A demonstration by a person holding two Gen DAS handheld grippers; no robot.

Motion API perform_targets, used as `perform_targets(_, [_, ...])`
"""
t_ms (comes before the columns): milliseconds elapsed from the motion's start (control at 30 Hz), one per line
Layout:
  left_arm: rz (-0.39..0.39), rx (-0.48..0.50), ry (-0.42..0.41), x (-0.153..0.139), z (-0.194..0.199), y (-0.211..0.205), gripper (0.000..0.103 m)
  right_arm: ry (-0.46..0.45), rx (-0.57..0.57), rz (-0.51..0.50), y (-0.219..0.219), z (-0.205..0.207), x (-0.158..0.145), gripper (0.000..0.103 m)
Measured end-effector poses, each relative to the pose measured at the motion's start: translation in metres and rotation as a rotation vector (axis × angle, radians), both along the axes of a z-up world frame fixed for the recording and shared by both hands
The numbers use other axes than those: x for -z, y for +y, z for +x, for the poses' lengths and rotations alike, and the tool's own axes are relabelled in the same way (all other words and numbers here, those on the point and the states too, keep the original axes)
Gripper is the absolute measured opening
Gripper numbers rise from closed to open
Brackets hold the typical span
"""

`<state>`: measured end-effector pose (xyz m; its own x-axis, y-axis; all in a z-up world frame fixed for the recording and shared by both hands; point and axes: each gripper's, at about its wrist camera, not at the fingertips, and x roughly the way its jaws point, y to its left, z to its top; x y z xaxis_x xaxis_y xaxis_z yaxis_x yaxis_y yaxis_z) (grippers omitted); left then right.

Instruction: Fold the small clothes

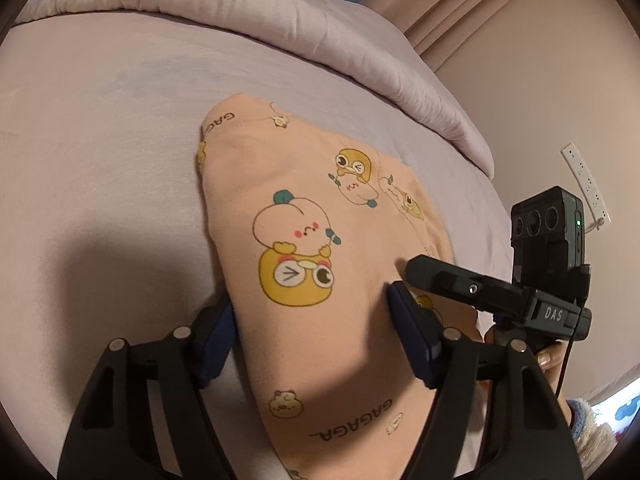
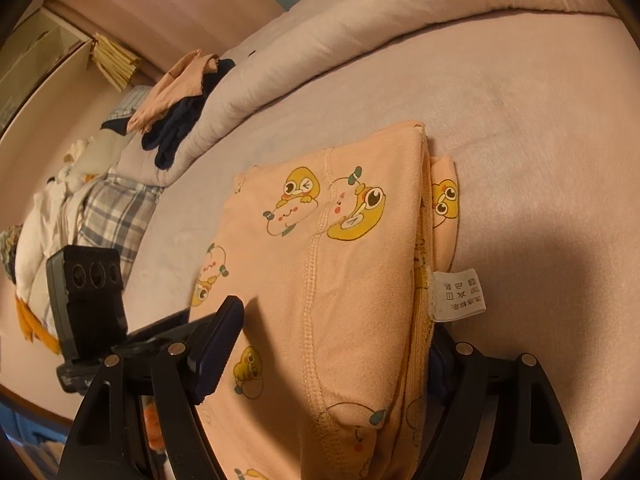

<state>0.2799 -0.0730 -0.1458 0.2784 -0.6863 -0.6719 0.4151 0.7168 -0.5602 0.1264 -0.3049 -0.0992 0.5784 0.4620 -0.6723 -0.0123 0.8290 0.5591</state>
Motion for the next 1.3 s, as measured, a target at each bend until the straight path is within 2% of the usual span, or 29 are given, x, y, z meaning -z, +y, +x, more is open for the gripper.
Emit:
perform_targets(100, [0.0,-0.008,0.002,0.001,0.001,0.002,0.064,-0.001,-0.001,-0.019,0.002,0.0,0.0,0.08])
perform_targets(267, [-0.004,-0.014,0.011,0.001,0.005,0.002,0.062,-0.001,0.002,-0.035,0.003,0.0,-0.001,0.079])
perform_targets(533, [0.01,-0.027,0.001,0.001,0.004,0.002,0.057,0.008,0.02,-0.106,0.008,-0.002,-0.004,0.065])
perform_targets(633, [0.023,-0.031,-0.006,0.001,0.005,0.001,0.051,0.004,0.017,-0.161,0.016,-0.002,-0.006,0.058])
perform_targets(800, [0.033,-0.038,-0.008,0.002,0.007,0.001,0.046,-0.023,0.0,-0.262,0.034,-0.001,-0.01,0.049])
perform_targets(1033, [0.026,-0.04,-0.008,0.002,0.007,0.002,0.039,-0.062,-0.007,-0.323,0.041,-0.006,-0.016,0.037])
perform_targets(1300, [0.024,-0.046,-0.015,0.0,0.005,0.004,0.035,-0.095,-0.018,-0.426,0.054,-0.009,-0.023,0.032])
